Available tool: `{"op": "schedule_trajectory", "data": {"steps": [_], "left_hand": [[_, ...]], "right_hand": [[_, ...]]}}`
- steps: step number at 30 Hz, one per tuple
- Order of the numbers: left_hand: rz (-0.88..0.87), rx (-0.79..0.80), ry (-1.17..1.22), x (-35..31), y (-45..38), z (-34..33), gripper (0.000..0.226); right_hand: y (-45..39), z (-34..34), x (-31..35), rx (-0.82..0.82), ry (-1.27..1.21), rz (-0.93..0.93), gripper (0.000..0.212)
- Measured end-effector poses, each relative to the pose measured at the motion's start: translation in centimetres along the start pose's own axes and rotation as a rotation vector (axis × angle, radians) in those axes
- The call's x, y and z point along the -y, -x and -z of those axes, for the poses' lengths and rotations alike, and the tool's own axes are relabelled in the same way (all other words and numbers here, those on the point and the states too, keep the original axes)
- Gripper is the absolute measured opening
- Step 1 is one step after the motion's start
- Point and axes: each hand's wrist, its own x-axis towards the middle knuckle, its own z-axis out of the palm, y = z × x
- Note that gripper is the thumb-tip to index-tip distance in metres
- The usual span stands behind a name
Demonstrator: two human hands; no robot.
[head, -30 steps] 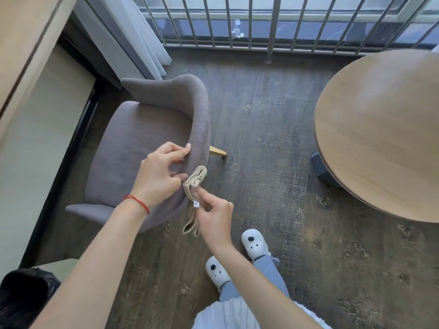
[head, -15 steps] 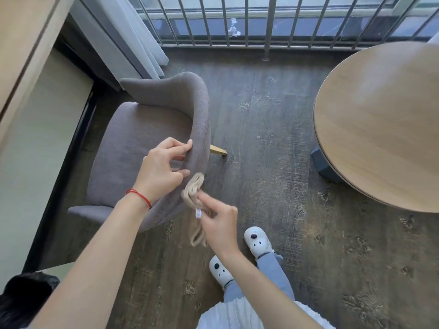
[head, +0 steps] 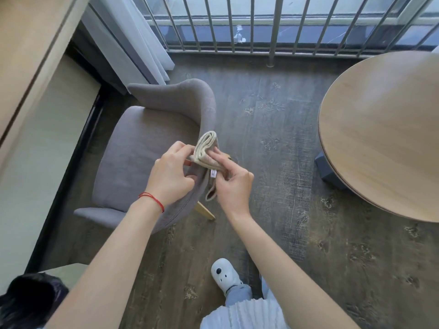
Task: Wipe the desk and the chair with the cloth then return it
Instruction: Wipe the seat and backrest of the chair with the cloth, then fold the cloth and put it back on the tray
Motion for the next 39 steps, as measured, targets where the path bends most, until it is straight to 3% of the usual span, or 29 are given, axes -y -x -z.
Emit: {"op": "schedule_trajectory", "data": {"steps": [2,5,7,10,14,17,20,22,24,27,31,34,39], "left_hand": [[0.012,0.008,0.035,0.1,0.1,0.0,0.051],[0.03,0.008,0.053,-0.1,0.2,-0.1,0.055],[0.041,0.001,0.05,-0.2,0.1,-0.1,0.055],[0.062,-0.002,0.031,-0.5,0.3,-0.2,0.052],[0.126,-0.046,-0.004,-1.8,1.6,-0.5,0.04],[0.311,-0.072,0.525,-3.3,2.6,0.8,0.042],[0.444,-0.031,1.16,-5.4,3.0,3.7,0.029],[0.457,-0.048,1.366,-6.4,3.1,5.9,0.034],[0.459,-0.156,1.314,-6.9,3.5,8.4,0.02],[0.441,-0.328,1.109,-6.1,5.0,12.1,0.01],[0.4,-0.43,1.114,-3.5,8.9,17.1,0.011],[0.379,-0.496,1.121,-0.4,12.9,20.5,0.011],[0.534,-0.771,1.047,8.2,21.6,23.9,0.012]], "right_hand": [[-0.1,1.5,-0.2,0.003,-0.02,0.002,0.051],[-3.8,1.5,0.5,-0.152,-0.01,-0.017,0.049],[-5.7,0.1,1.5,-0.164,-0.017,-0.007,0.043],[-4.1,-1.6,2.1,-0.1,0.117,0.066,0.05],[-1.4,1.3,1.7,0.06,0.183,0.134,0.05],[-2.0,3.4,3.7,0.106,0.161,0.132,0.05],[-1.8,4.2,7.0,0.188,0.287,0.377,0.054],[-1.2,4.2,9.4,0.299,0.397,0.529,0.052],[-0.7,3.7,11.8,0.484,0.415,0.607,0.051],[-0.7,3.0,15.6,0.853,0.235,0.501,0.057],[-2.2,-1.0,19.6,0.952,0.153,0.387,0.058],[-1.8,-7.1,21.9,1.14,0.207,0.281,0.065],[2.3,-20.0,23.4,1.394,0.307,0.231,0.041]]}}
